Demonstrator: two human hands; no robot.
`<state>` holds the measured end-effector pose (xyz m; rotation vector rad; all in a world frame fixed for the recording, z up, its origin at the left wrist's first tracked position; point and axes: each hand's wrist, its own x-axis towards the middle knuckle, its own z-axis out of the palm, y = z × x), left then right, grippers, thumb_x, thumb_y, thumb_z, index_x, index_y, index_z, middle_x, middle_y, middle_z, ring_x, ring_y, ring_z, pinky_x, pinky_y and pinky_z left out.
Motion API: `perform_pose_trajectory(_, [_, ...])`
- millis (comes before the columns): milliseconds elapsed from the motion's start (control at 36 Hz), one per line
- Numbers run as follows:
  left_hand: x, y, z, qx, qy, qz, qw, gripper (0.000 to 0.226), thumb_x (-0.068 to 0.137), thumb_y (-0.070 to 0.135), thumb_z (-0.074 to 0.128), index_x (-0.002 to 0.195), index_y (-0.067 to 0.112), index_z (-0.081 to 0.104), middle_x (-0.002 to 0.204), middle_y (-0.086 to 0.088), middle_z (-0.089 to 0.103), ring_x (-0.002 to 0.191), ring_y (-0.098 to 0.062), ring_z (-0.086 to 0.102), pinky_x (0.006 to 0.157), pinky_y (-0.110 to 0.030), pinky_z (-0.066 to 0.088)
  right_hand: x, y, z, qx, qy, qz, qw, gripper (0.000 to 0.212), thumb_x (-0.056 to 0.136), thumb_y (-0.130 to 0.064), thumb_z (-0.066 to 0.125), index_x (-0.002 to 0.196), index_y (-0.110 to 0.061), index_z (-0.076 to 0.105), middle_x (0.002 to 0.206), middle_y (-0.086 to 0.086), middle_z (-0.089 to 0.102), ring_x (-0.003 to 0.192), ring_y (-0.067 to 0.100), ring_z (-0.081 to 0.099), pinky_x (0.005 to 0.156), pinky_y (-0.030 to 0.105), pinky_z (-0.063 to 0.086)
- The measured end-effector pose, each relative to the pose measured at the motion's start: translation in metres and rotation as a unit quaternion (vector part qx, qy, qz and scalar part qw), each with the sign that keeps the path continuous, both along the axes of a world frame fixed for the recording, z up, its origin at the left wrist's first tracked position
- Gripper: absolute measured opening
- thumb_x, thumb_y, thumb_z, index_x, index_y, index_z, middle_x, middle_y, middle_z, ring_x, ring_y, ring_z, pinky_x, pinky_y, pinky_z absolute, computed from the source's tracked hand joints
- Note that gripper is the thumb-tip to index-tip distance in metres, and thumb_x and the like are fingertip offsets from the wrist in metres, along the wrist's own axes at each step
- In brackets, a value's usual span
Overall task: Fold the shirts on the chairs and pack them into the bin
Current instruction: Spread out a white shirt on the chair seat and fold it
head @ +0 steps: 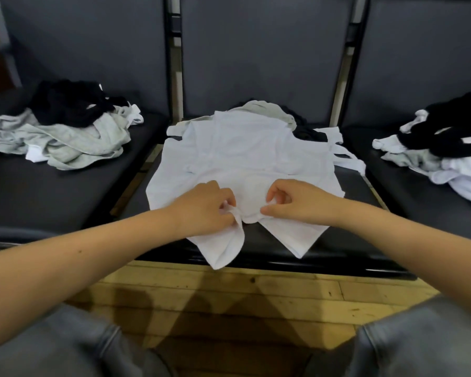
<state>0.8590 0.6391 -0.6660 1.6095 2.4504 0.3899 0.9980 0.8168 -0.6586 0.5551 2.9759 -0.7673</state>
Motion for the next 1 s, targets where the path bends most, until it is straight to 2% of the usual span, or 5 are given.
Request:
perform_pose_trajectory(167, [-0.009,-0.001,0.005,0.023,-0.108,0.018,0.994,0.015,0.094,0.015,0.046,0.091,0.018,0.06,0.084,0.001,0.061,0.08,-0.017,0.056,0.071,-0.028,0.042,0.006,-0.023,-0.009,0.067,0.014,-0.031,0.997,0.06,0.073,-0.065,0.07,0.117,-0.029,0.05,0.105,-0.009,0.042,0.096,0.011,0.044,0.08,0.029,0.039])
perform_pose_trajectory(333, [-0.007,-0.01,0.017,-0.011,-0.182,-0.06,0.981,0.028,0.096,0.008,0.044,0.112,0.007,0.067,0.107,-0.003,0.063,0.096,-0.009,0.055,0.08,-0.008,0.039,0.0,-0.019,-0.015,0.083,0.055,-0.033,0.994,0.036,0.085,-0.047,0.065,0.11,-0.023,0.058,0.103,-0.003,0.047,0.092,0.013,0.047,0.075,0.026,0.033])
perform_pose_trajectory(500, [-0.004,-0.002,0.013,0.027,-0.252,-0.056,0.966,0.053,0.082,0.05,0.042,0.082,0.003,0.068,0.086,-0.011,0.061,0.073,-0.008,0.049,0.075,-0.03,0.041,-0.002,-0.007,-0.014,0.084,0.067,0.029,0.994,0.018,0.088,-0.034,0.064,0.103,-0.024,0.062,0.099,-0.002,0.055,0.09,0.015,0.053,0.073,0.025,0.035])
perform_pose_trajectory(833, [0.002,0.019,-0.014,0.062,0.033,0.015,0.997,0.02,0.092,0.045,0.054,0.085,0.027,0.05,0.085,0.008,0.046,0.08,-0.013,0.048,0.065,-0.025,0.033,-0.001,0.015,-0.006,0.066,0.05,0.027,0.996,0.039,0.085,-0.029,0.068,0.122,-0.026,0.054,0.093,-0.006,0.05,0.077,0.006,0.048,0.068,0.017,0.035])
perform_pose_trajectory(1000, [-0.009,0.026,0.005,0.115,-0.205,0.127,0.964,0.022,0.095,0.022,0.052,0.08,0.006,0.05,0.074,-0.004,0.053,0.068,-0.019,0.055,0.06,-0.024,0.041,0.004,0.031,0.002,0.04,0.075,-0.035,0.996,0.029,0.088,-0.011,0.057,0.116,-0.02,0.061,0.088,0.002,0.064,0.073,0.009,0.051,0.063,0.012,0.038])
